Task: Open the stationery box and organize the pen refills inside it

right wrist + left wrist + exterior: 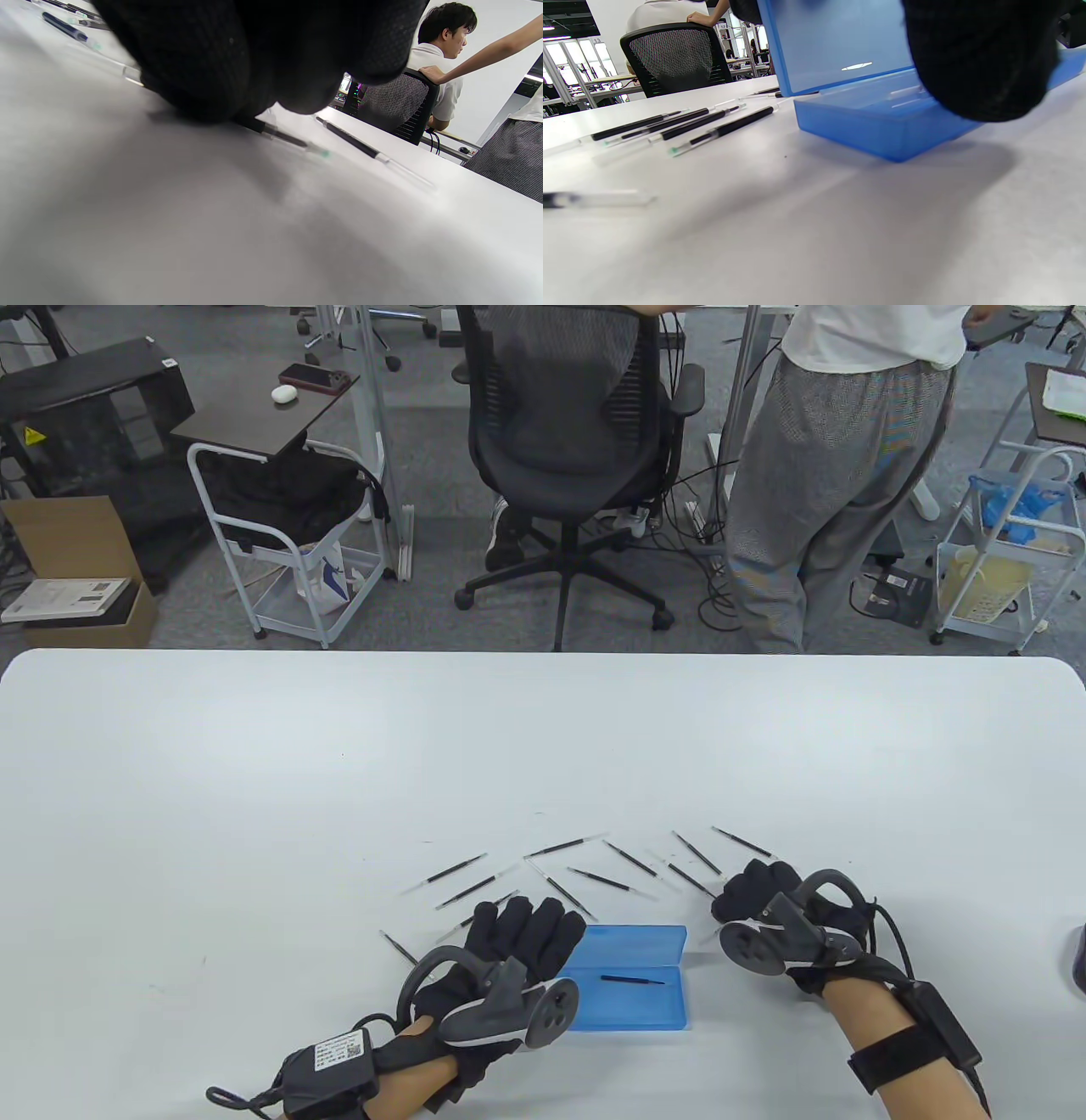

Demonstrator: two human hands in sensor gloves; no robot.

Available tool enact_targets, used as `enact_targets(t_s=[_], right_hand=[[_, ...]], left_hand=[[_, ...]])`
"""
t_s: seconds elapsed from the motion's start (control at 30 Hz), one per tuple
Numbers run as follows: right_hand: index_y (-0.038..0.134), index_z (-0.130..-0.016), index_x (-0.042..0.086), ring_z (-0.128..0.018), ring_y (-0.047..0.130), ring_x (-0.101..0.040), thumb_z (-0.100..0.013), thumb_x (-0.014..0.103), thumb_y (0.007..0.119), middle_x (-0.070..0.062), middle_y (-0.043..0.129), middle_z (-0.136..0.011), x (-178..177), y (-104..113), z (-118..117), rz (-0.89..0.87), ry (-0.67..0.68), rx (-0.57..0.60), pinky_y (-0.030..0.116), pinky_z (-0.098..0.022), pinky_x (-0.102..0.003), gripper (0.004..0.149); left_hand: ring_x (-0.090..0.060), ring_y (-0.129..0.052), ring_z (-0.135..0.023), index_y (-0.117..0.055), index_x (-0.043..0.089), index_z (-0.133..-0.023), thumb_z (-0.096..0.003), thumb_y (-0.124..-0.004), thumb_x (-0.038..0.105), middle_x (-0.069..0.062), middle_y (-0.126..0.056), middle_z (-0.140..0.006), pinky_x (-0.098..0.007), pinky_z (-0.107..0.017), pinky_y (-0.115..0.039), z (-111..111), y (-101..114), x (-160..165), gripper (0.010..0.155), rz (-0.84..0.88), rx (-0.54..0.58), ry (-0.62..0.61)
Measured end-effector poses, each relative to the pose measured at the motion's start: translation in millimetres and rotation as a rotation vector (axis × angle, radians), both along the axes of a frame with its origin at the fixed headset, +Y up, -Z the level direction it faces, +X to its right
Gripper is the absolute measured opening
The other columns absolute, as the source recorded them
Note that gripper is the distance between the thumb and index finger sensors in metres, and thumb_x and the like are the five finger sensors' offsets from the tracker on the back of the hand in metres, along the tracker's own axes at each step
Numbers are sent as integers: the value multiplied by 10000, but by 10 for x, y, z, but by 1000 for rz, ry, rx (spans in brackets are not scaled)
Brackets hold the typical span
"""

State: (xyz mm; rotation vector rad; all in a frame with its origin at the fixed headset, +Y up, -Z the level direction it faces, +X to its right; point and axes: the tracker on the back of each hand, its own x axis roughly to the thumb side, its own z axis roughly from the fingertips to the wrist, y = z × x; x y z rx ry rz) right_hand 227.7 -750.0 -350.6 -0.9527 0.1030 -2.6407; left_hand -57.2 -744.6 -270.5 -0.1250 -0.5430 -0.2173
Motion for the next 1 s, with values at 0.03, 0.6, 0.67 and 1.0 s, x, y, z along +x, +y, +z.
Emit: enact_targets(t_s=[0.03, 0.6, 0.67, 1.0], right_hand=[[870, -804, 266, -762, 961, -326, -418, 229, 953, -48, 1009, -786, 1, -2, 0, 1, 2, 2, 789, -616, -536, 396], [815, -859, 202, -714, 992, -334, -411, 229, 950, -69, 1021, -738, 35, -21, 10, 6, 60, -61, 806, -604, -559, 468], [790, -877, 174, -704, 994, -340, -416, 240, 943, -71, 1010, -738, 34, -26, 4, 14, 45, -75, 810, -599, -570, 490], [752, -892, 150, -676, 996, -338, -416, 280, 934, -67, 993, -730, 61, 13, 15, -59, -54, -102, 827, -576, -565, 526]], left_hand=[[-416, -284, -1217, 36, 262, -1132, -383, -801, 621, -66, -66, -1289, -671, -872, -322, -1, 0, -1, 1179, 0, 0, 0], [-412, -287, -1219, 15, 264, -1132, -381, -805, 623, -62, -71, -1291, -673, -871, -322, -9, 0, -2, 1168, 0, -1, 1], [-414, -288, -1217, 16, 262, -1132, -381, -806, 622, -66, -73, -1290, -673, -871, -322, -10, 0, -3, 1171, 1, -1, 1], [-412, -285, -1219, 16, 263, -1131, -383, -804, 625, -65, -68, -1290, -674, -871, -318, -9, -1, -2, 1168, 1, -2, 1]])
